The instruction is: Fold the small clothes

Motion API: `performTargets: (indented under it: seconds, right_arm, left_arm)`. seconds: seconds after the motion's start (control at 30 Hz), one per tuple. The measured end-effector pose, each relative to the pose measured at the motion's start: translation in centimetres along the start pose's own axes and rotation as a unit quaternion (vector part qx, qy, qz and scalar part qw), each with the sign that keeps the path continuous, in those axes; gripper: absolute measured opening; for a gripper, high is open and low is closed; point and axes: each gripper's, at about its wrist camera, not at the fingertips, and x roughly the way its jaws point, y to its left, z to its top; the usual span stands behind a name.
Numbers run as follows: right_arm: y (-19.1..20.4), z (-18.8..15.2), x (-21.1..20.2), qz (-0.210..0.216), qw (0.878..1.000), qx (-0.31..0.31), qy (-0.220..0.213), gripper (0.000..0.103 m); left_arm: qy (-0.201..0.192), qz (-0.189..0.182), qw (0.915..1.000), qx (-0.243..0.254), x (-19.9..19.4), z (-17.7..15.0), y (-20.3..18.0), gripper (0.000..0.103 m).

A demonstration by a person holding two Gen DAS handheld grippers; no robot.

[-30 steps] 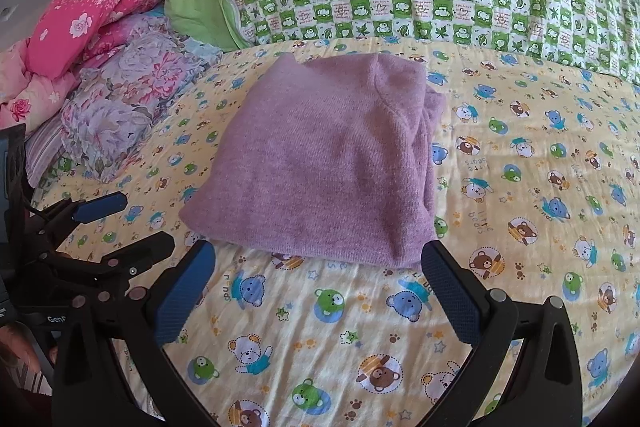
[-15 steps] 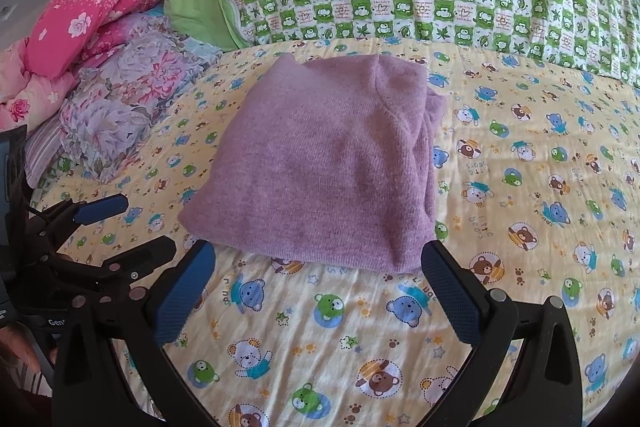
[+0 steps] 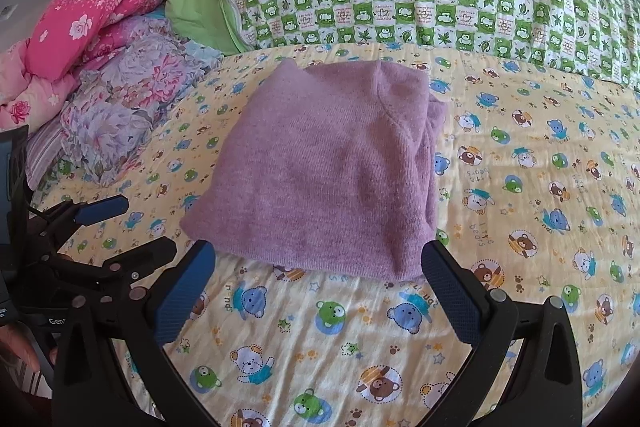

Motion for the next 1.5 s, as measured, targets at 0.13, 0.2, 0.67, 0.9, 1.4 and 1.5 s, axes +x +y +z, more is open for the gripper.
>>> performTargets:
  seconds: [0.13,0.2,0.67,0.9,1.4,1.5]
  right_arm:
    - [-0.1,0.0,-0.1,0.000,1.000,0.000,-0.002,0.103]
    - [-0.1,0.1,0.0,0.001,1.000,0.000,-0.002,0.103]
    - [-0.1,0.9,-0.2,0.003,1.000,0.001,-0.012,0.103]
    - [-0.4,1.0,-0.2,0.002,1.000,0.004,-0.012,0.103]
    - [-2.0,1.6,-0.3,-0.001,1.000,0.025,-0.017,0.103]
    - [-2.3,1.6,-0.2,-0.003,0.999,0.028,-0.016,0.103]
  left_arm:
    - [0.000,0.000,1.0000,0.000,0.0,0.1,0.0,0.095]
    - [0.000,-0.001,1.0000,0.000,0.0,0.2,0.0,0.095]
    - [-0.002,-0.004,1.0000,0.000,0.1,1.3,-0.2,0.095]
    - [0.001,0.000,1.0000,0.000,0.2,1.3,-0.2,0.095]
    - [0.004,-0.004,0.9999,-0.009,0.5,3.3,0.0,0.094]
    - [0.007,-0.003,0.9999,-0.010,0.7,3.4,0.0,0.094]
